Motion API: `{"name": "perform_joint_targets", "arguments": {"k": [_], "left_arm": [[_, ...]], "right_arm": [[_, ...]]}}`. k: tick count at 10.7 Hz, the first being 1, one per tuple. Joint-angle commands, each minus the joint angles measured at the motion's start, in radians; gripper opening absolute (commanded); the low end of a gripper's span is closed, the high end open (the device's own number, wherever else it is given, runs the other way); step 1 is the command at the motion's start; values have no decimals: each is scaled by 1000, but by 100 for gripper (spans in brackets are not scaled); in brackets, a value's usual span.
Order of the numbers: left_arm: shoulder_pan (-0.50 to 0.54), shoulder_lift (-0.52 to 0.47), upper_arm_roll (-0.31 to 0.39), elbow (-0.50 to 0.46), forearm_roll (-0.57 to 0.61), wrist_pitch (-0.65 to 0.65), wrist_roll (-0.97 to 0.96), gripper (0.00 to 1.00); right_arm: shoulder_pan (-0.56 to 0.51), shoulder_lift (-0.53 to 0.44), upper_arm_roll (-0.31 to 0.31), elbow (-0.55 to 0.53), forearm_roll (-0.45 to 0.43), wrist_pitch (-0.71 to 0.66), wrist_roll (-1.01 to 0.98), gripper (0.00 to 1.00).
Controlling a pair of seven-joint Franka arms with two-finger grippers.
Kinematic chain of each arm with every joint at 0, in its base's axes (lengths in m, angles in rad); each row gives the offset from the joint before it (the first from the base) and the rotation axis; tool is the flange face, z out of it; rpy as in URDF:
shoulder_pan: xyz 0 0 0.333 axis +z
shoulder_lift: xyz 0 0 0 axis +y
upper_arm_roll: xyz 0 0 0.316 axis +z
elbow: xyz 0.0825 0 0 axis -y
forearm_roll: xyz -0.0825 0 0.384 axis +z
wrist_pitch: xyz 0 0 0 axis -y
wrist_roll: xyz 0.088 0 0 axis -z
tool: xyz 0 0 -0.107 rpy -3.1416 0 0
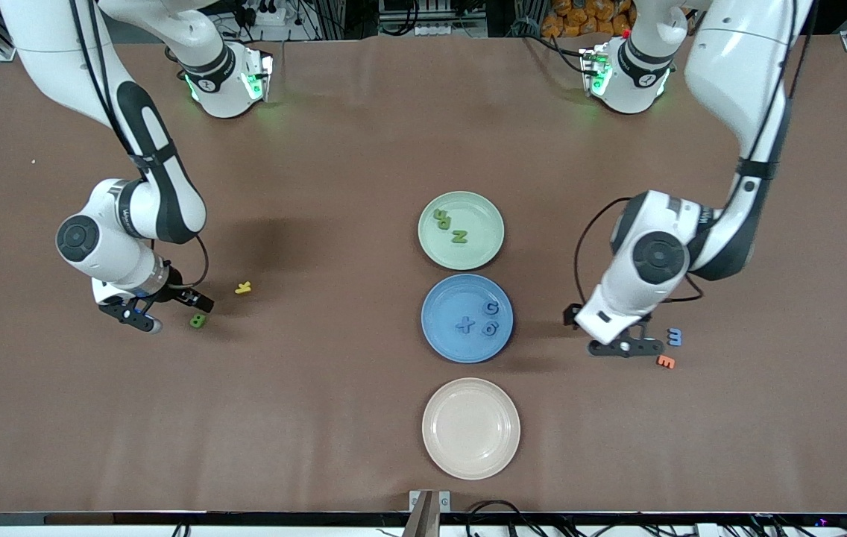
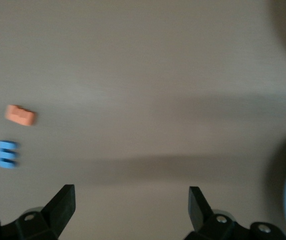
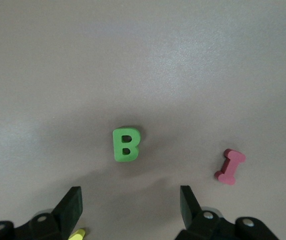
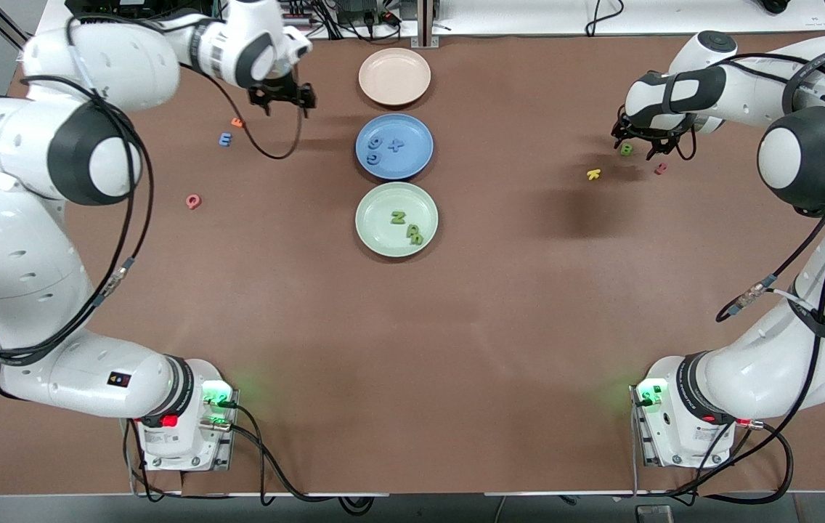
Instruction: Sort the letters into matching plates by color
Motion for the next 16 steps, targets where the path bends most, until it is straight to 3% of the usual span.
{"name": "perform_joint_targets", "arguments": {"k": [1,5,8,13,16], "left_arm": [[120,-63,-15,-72,7,-25,163,100],[258,-74,-33,-124,9,10,378,100],[301,-61,-33,-200,15,148,460,100],[306,93,-32,-90,18,151,482,100],[338,132,-32,-42,9,151,505,100]], "right_arm": [[-7,54,7,44,50,2,-42,83],[-16,109,6,113,47,-7,-44,77],[-21,126,6,126,47,-6,-44,75],[-24,143,6,138,46,-6,-44,64],[-24,150,6,143,47,-1,-45,53]]}}
